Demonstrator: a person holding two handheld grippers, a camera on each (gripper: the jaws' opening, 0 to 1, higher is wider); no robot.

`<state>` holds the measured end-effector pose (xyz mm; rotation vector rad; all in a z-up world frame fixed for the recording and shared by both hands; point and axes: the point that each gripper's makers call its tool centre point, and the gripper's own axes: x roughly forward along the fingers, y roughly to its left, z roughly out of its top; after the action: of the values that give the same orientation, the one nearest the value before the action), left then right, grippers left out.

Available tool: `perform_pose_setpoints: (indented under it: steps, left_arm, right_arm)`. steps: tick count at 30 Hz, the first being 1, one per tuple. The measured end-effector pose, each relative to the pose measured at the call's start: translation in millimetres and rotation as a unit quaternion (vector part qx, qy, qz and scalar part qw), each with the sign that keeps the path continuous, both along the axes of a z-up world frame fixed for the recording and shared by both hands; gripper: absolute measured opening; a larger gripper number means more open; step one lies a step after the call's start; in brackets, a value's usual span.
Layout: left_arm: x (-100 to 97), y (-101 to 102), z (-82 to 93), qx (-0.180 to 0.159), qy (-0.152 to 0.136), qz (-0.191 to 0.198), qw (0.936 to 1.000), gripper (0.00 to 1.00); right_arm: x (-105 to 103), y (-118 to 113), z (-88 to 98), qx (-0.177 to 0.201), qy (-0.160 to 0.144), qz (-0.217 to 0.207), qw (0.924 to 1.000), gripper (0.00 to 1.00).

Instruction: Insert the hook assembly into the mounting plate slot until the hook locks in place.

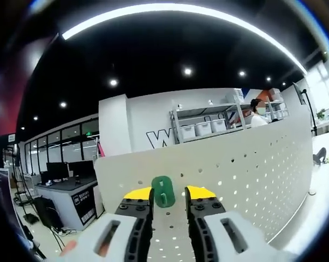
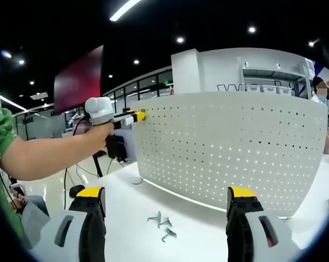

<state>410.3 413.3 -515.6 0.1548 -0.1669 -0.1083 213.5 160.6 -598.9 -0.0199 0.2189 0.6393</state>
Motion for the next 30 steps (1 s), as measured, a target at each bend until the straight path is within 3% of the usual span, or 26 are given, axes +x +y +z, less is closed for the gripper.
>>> perform_pose_setpoints:
  steps: [15, 24, 28, 30]
  left_arm:
    - [-21.0, -9.1, -3.4, -0.001, 0.0, -0.021, 0.9998, 0.33]
    - [-40.2, -20.4, -5.8, -0.01, 0.007, -0.047, 0.9988, 0.42]
    - [-48.9, -25.9, -8.8, -0.025, 0.019, -0.062, 0.9976, 0.51]
    - [-53.5, -29.0, -9.0, -0.024, 0.019, -0.07, 0.9971, 0.51]
  right_arm:
    - [-1.5, 4.8, 1.4, -0.002, -0.004, 0.006, 1.0, 0.94]
    - [-2.6, 6.8, 1.3, -0.001, -0.004, 0.009, 0.9999, 0.94]
    - [-3.9, 7.8, 2.2, -0.001, -0.006, 0.011, 0.9999, 0.94]
    - [-4.3, 7.8, 2.3, -0.001, -0.006, 0.011, 0.9999, 0.94]
